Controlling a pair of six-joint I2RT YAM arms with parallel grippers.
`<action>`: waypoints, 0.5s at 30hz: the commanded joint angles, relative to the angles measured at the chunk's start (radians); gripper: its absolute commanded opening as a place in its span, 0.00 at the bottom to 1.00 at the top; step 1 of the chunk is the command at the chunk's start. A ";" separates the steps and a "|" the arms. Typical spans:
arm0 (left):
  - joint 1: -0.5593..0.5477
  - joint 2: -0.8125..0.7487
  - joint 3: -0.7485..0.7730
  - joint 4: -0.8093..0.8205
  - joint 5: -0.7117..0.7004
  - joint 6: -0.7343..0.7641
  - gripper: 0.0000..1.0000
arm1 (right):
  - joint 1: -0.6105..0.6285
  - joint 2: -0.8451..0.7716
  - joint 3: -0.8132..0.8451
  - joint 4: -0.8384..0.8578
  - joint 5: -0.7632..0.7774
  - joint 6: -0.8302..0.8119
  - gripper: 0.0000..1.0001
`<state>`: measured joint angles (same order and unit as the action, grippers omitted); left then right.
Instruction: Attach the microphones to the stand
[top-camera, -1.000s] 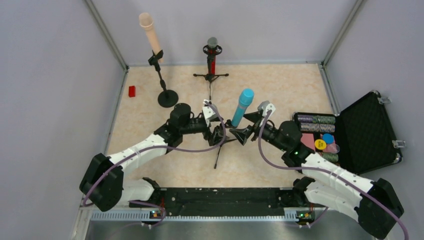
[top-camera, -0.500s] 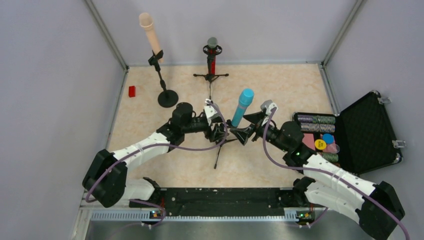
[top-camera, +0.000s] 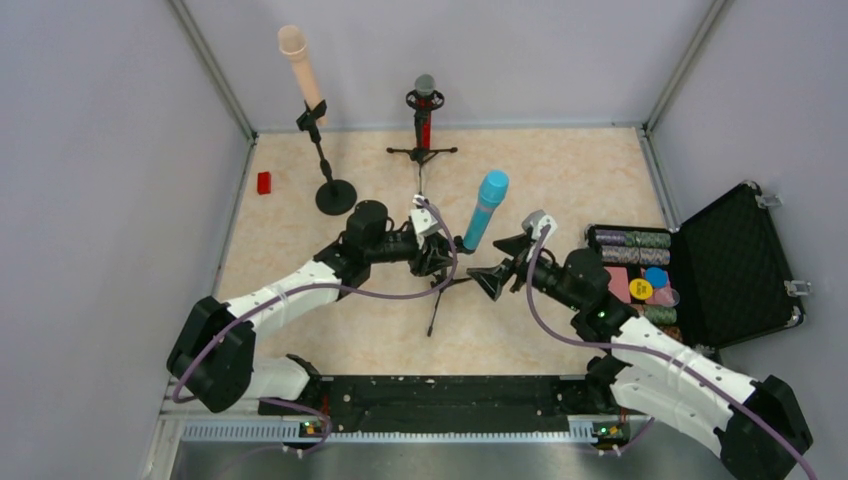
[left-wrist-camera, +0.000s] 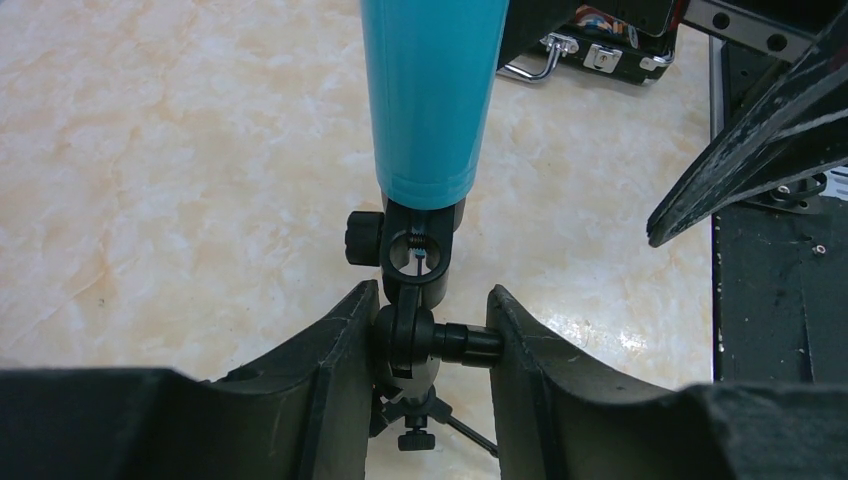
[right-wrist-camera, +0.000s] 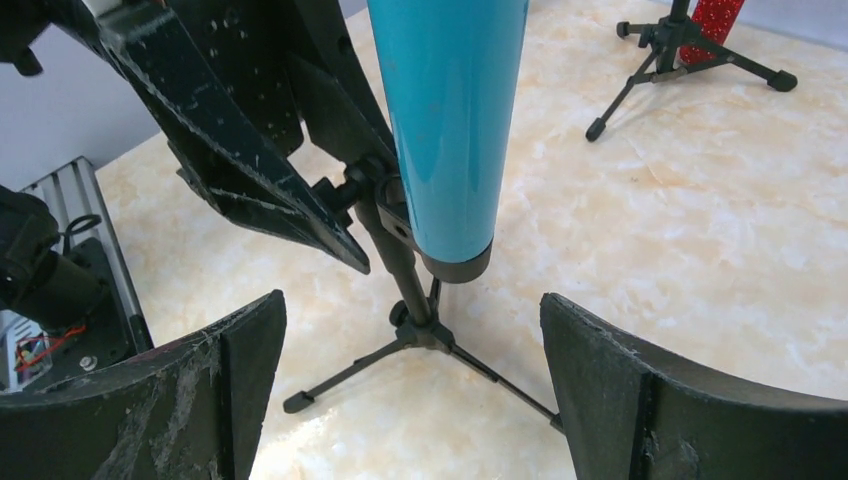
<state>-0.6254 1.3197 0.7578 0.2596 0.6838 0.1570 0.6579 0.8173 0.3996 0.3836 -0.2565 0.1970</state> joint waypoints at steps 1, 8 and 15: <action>0.002 -0.044 0.068 0.040 0.029 0.000 0.00 | -0.009 -0.013 -0.015 0.003 -0.037 -0.054 0.94; 0.002 -0.069 0.113 0.016 0.039 0.022 0.00 | -0.009 0.031 -0.024 0.057 -0.097 -0.064 0.92; 0.002 -0.109 0.139 0.018 0.035 0.006 0.00 | -0.009 0.071 0.004 0.118 -0.159 -0.076 0.86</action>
<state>-0.6254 1.2831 0.8230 0.1780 0.6914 0.1600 0.6579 0.8715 0.3729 0.4118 -0.3603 0.1417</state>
